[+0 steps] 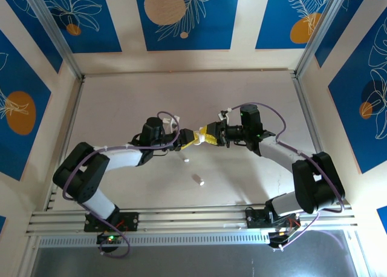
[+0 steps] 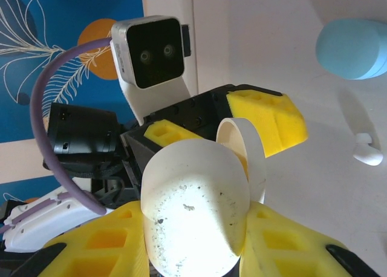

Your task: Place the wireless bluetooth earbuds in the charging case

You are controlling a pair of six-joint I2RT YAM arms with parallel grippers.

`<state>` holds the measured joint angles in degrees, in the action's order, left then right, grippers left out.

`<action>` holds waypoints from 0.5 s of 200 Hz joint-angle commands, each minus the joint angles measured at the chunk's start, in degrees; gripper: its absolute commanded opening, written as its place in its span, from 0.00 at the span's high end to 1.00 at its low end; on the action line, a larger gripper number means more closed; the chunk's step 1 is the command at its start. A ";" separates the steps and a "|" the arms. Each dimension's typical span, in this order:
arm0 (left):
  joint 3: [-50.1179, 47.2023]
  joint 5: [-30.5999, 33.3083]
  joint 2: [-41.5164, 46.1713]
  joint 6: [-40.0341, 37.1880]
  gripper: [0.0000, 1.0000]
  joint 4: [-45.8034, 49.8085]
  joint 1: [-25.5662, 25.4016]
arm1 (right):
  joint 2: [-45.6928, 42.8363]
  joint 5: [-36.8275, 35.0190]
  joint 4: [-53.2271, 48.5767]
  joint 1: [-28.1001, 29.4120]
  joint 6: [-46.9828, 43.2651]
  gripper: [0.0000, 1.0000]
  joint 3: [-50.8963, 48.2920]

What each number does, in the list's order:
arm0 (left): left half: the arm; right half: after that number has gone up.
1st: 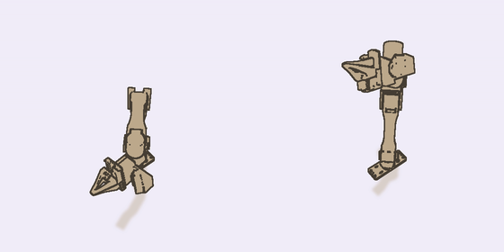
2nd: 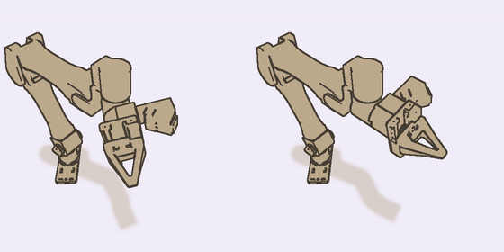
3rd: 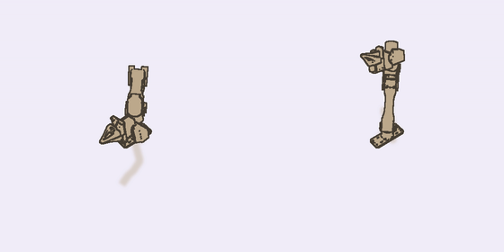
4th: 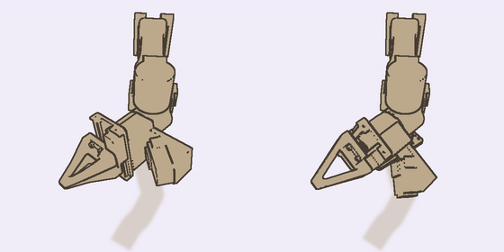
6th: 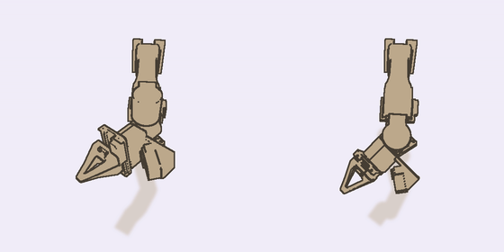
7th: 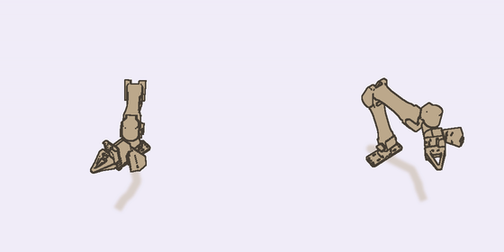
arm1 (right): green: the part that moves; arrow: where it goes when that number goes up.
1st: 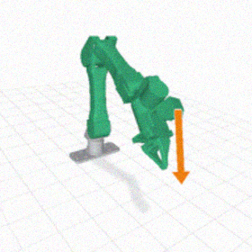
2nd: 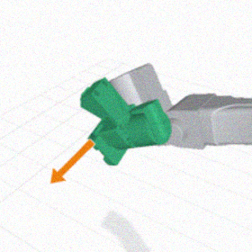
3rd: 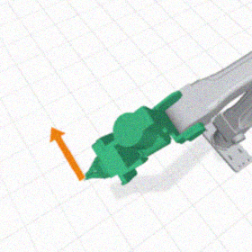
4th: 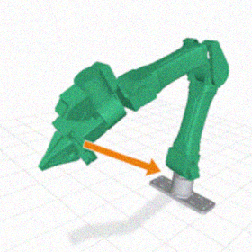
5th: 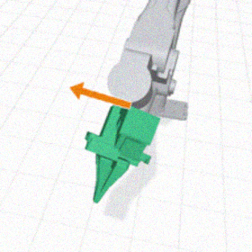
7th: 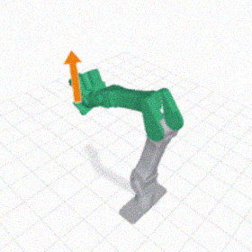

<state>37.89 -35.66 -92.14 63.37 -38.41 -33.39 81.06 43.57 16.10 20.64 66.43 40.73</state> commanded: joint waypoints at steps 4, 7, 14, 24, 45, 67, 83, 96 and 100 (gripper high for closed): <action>-1.17 -3.24 -2.19 6.22 0.50 -11.96 0.52 | -0.64 1.74 1.61 0.29 0.80 0.79 -0.58; -1.25 -3.36 -2.58 6.83 0.50 -13.00 0.59 | -0.64 1.79 1.65 0.28 0.84 0.80 -0.57; -1.56 -3.60 -3.34 8.18 0.53 -15.46 0.61 | -0.55 1.80 1.74 0.27 0.83 0.79 -0.59; -2.04 -3.89 -4.43 10.26 0.57 -19.06 0.71 | -0.42 1.71 1.74 0.28 0.84 0.79 -0.58; -2.62 -4.02 -6.24 12.70 0.67 -23.92 0.90 | -0.12 1.54 1.84 0.25 0.78 0.80 -0.78; -2.99 -3.89 -6.92 13.35 0.74 -25.48 0.87 | 0.25 1.52 2.18 0.15 0.88 0.79 -0.95; -3.13 -3.80 -6.85 13.44 0.77 -25.58 0.95 | 0.50 1.52 2.27 0.13 0.88 0.79 -0.94; -3.13 -3.72 -6.68 13.26 0.80 -25.36 1.12 | 0.59 1.43 2.27 0.19 0.87 0.78 -0.93; -3.08 -3.72 -6.66 13.17 0.81 -25.26 1.05 | 0.55 1.43 2.27 0.24 0.89 0.78 -0.93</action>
<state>35.29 -38.59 -98.43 75.94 -60.16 -33.10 81.19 43.57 17.39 20.67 66.83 40.36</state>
